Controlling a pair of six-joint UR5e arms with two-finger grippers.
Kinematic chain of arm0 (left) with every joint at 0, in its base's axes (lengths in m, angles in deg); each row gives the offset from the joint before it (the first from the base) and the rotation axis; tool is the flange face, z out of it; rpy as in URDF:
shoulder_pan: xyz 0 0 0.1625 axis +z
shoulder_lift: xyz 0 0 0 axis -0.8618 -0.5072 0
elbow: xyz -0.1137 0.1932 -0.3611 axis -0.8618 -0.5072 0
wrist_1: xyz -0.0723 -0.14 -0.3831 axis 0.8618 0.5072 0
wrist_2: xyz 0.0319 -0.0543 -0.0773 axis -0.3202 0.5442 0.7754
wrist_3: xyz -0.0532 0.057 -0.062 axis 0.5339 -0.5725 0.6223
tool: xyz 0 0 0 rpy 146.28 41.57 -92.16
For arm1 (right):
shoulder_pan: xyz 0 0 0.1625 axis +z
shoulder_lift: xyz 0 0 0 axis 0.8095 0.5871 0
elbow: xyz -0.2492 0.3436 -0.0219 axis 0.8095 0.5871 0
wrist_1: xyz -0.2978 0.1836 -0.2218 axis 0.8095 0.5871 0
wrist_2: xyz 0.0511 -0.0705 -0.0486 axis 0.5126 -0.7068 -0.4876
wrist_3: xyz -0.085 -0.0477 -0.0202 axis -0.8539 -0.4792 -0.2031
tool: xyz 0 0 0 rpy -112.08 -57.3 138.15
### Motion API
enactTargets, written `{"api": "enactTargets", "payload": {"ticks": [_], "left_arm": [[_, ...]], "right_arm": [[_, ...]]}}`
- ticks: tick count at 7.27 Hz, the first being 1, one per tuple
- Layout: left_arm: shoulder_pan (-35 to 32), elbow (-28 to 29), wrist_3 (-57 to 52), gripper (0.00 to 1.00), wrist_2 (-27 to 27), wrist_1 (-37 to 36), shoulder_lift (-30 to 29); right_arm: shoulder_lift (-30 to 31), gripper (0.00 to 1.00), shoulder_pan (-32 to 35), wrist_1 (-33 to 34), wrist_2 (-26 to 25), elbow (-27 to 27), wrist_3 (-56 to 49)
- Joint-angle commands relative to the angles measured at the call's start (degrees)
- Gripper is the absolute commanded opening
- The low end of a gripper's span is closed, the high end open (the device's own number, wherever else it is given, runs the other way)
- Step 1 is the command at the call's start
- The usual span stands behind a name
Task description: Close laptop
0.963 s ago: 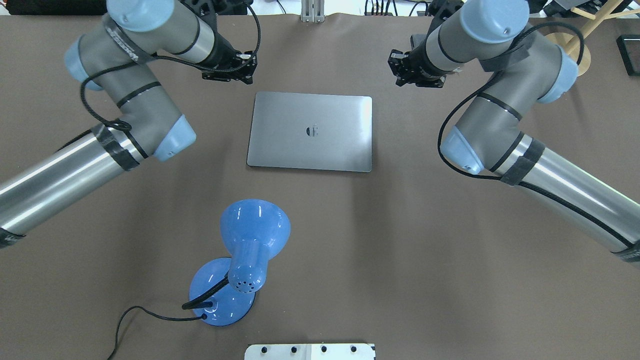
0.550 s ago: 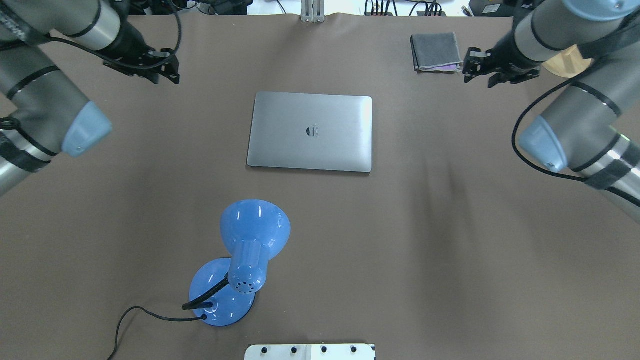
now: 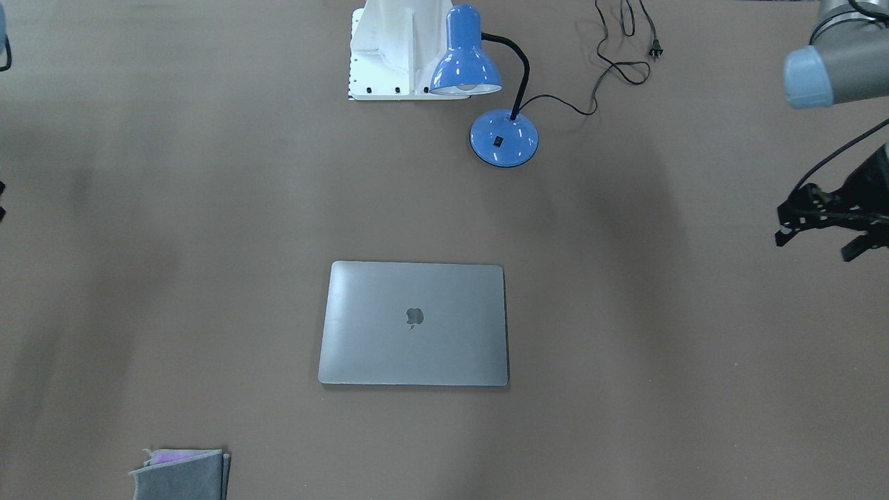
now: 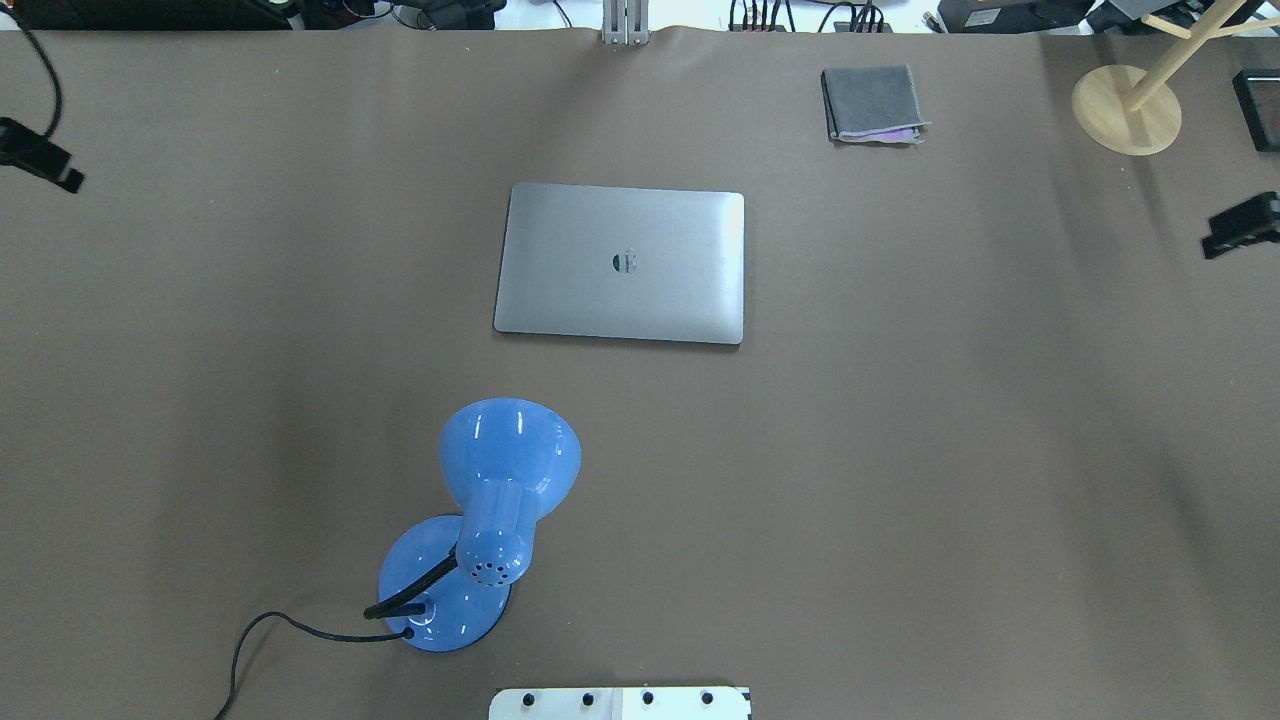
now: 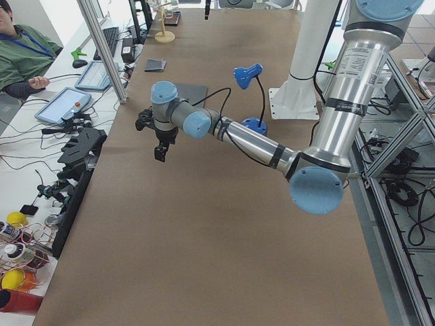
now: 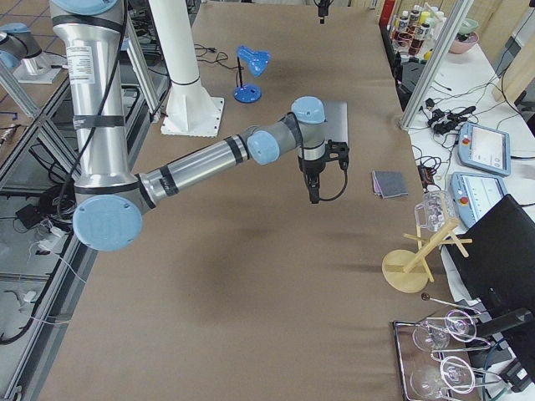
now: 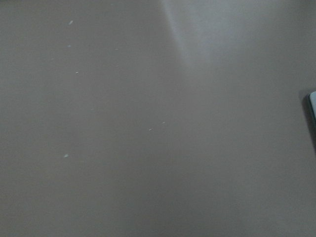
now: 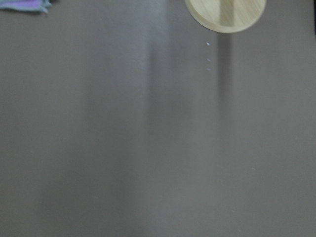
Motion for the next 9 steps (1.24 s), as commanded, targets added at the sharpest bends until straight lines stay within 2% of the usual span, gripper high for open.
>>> {"api": "enactTargets", "payload": {"ticks": [1, 2, 3, 4, 5, 7, 9], "left_arm": [[-9.01, -2.57, -17.92, 0.99, 0.14, -10.58, 3.7], [-12.88, -2.23, -23.12, 0.99, 0.14, -13.07, 4.75], [-13.7, -1.88, -23.26, 0.99, -0.38, -13.7, 7.37], [-13.62, 0.65, -23.52, 0.99, -0.56, -13.01, 10.79], [-13.79, 1.72, -22.83, 0.99, -0.48, -9.96, 13.0], [-13.79, 2.27, -22.12, 0.99, 0.49, -9.93, 13.28], [-13.53, 0.68, -22.64, 0.99, 0.4, -9.84, 12.76]], "right_arm": [[7.07, 1.0, 9.23, 6.18, 0.97, -0.45, -21.14], [6.56, 1.0, 12.4, 14.41, 0.18, -0.54, -30.8], [7.25, 1.0, 13.91, 18.23, -2.09, -0.02, -36.73], [7.52, 1.0, 14.28, 18.7, -4.02, 0.6, -37.66], [7.43, 1.0, 14.28, 17.58, -2.48, 4.87, -37.15], [7.52, 1.0, 14.28, 14.77, 1.83, 6.93, -36.97], [7.61, 1.0, 14.28, 14.67, 1.93, 7.11, -36.88]]}}
